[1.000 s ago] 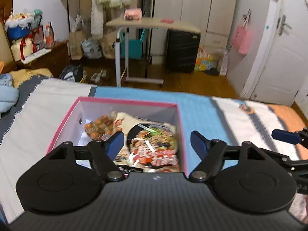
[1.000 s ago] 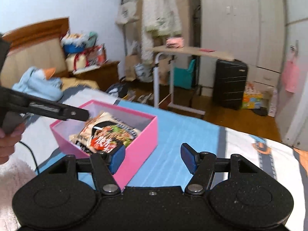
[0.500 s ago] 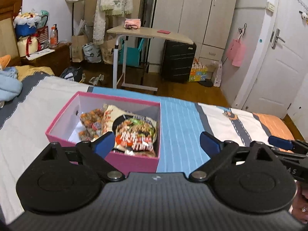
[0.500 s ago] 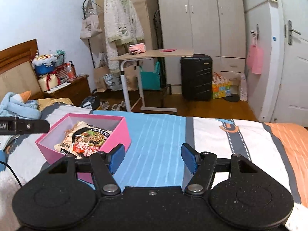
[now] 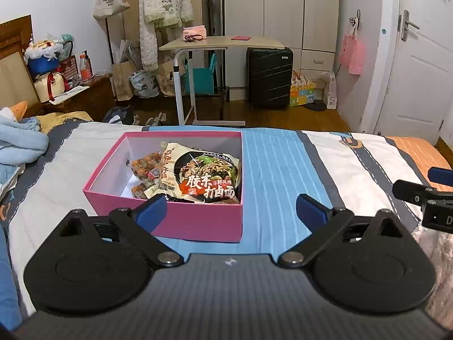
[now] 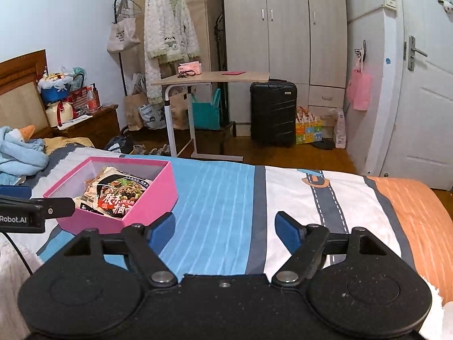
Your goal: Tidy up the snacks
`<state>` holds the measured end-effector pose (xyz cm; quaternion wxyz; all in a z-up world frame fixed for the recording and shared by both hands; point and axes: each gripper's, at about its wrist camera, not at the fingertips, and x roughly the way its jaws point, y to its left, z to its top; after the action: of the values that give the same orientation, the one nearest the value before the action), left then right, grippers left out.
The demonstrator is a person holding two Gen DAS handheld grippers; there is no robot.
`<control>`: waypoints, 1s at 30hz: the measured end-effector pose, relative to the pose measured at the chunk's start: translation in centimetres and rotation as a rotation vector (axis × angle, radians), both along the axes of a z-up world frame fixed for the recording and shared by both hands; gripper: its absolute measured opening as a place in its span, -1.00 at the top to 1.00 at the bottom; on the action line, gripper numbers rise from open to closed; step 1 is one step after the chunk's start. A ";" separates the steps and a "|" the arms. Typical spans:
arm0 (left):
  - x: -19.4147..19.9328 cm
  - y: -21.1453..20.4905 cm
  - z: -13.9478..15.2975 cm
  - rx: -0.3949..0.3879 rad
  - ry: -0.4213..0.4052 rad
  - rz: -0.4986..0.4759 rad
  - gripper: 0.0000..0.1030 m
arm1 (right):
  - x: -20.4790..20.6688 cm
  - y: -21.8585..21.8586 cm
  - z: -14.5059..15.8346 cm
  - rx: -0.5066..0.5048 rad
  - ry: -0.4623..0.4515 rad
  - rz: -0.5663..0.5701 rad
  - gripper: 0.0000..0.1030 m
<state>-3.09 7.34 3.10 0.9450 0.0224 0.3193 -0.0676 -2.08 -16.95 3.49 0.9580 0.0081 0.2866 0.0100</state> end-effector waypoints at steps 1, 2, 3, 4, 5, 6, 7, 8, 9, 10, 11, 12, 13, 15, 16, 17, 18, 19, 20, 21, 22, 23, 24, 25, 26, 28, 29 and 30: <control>0.0 0.0 0.0 0.000 -0.001 -0.001 -0.95 | -0.1 0.0 0.0 -0.004 0.004 0.000 -0.68; -0.1 0.0 0.0 0.001 -0.001 -0.002 -0.95 | -0.1 0.0 -0.1 -0.007 0.010 -0.003 -0.70; 0.0 0.0 -0.1 0.002 0.002 -0.002 -0.95 | -0.1 0.1 -0.2 -0.008 0.019 -0.010 -0.74; -0.2 -0.1 -0.1 0.006 0.004 -0.005 -0.96 | 0.0 0.1 -0.3 -0.005 0.029 -0.017 -0.80; -0.3 -0.2 -0.1 0.010 0.006 -0.009 -0.96 | 0.0 0.2 -0.4 -0.003 0.040 -0.020 -0.82; -0.4 -0.3 -0.1 0.014 0.008 -0.009 -0.97 | 0.0 0.3 -0.5 -0.005 0.052 -0.020 -0.86; -0.5 -0.3 -0.2 0.017 0.010 -0.011 -0.97 | 0.1 0.4 -0.7 -0.011 0.063 -0.022 -0.87; -0.6 -0.4 -0.2 0.020 0.014 -0.014 -0.97 | 0.1 0.5 -0.9 -0.021 0.071 -0.025 -0.88; -0.6 -0.4 -0.2 0.022 0.020 -0.017 -0.97 | 0.0 0.6 -1.0 -0.029 0.077 -0.029 -0.88; -0.6 -0.5 -0.2 0.022 0.022 -0.020 -0.97 | -0.1 0.7 -1.1 -0.036 0.083 -0.033 -0.89; -0.7 -0.5 -0.3 0.020 0.024 -0.019 -0.97 | -0.1 0.7 -1.2 -0.039 0.089 -0.038 -0.89; -0.6 -0.6 -0.3 0.020 0.026 -0.019 -0.97 | -0.1 0.7 -1.3 -0.038 0.093 -0.042 -0.90; -0.5 -0.6 -0.2 0.021 0.029 -0.019 -0.97 | -0.1 0.7 -1.3 -0.035 0.097 -0.045 -0.90; -0.4 -0.6 -0.3 0.029 0.030 -0.020 -0.97 | -0.1 0.5 -1.3 -0.024 0.104 -0.051 -0.90; -0.2 -0.8 -0.2 0.034 0.030 -0.020 -0.97 | -0.1 0.5 -1.3 -0.019 0.106 -0.052 -0.90; -0.3 -0.8 -0.2 0.040 0.029 -0.019 -0.97 | -0.1 0.4 -1.3 -0.016 0.108 -0.055 -0.90; -0.3 -0.8 -0.3 0.043 0.028 -0.018 -0.97 | -0.1 0.4 -1.3 -0.016 0.108 -0.058 -0.90; -0.2 -0.9 -0.3 0.045 0.028 -0.018 -0.97 | -0.1 0.3 -1.3 -0.019 0.108 -0.060 -0.90; -0.3 -0.9 -0.3 0.044 0.030 -0.020 -0.97 | -0.2 0.4 -1.3 -0.024 0.109 -0.064 -0.90; -0.3 -0.9 -0.3 0.043 0.031 -0.021 -0.97 | -0.2 0.4 -1.3 -0.026 0.110 -0.066 -0.90; -0.3 -0.9 -0.3 0.043 0.034 -0.022 -0.97 | -0.3 0.4 -1.3 -0.027 0.111 -0.068 -0.90; -0.3 -0.9 -0.4 0.043 0.035 -0.022 -0.97 | -0.4 0.4 -1.3 -0.025 0.112 -0.068 -0.90; -0.2 -1.0 -0.4 0.045 0.036 -0.022 -0.97 | -0.5 0.4 -1.2 -0.021 0.112 -0.069 -0.90; -0.3 -1.0 -0.5 0.047 0.036 -0.021 -0.97 | -0.5 0.3 -1.2 -0.017 0.113 -0.069 -0.91; -0.2 -1.1 -0.5 0.050 0.037 -0.022 -0.97 | -0.6 0.3 -1.2 -0.013 0.114 -0.068 -0.91; -0.3 -1.2 -0.5 0.051 0.038 -0.025 -0.97 | -0.7 0.4 -1.2 -0.010 0.117 -0.065 -0.91; -0.3 -1.2 -0.5 0.050 0.038 -0.026 -0.97 | -0.7 0.4 -1.2 -0.013 0.117 -0.064 -0.91; -0.3 -1.1 -0.5 0.050 0.038 -0.026 -0.97 | -0.8 0.5 -1.2 -0.017 0.117 -0.063 -0.91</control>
<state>-3.42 6.20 2.56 0.9369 0.0487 0.3385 -0.0724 -2.89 -16.44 2.29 0.9394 0.0094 0.3419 -0.0232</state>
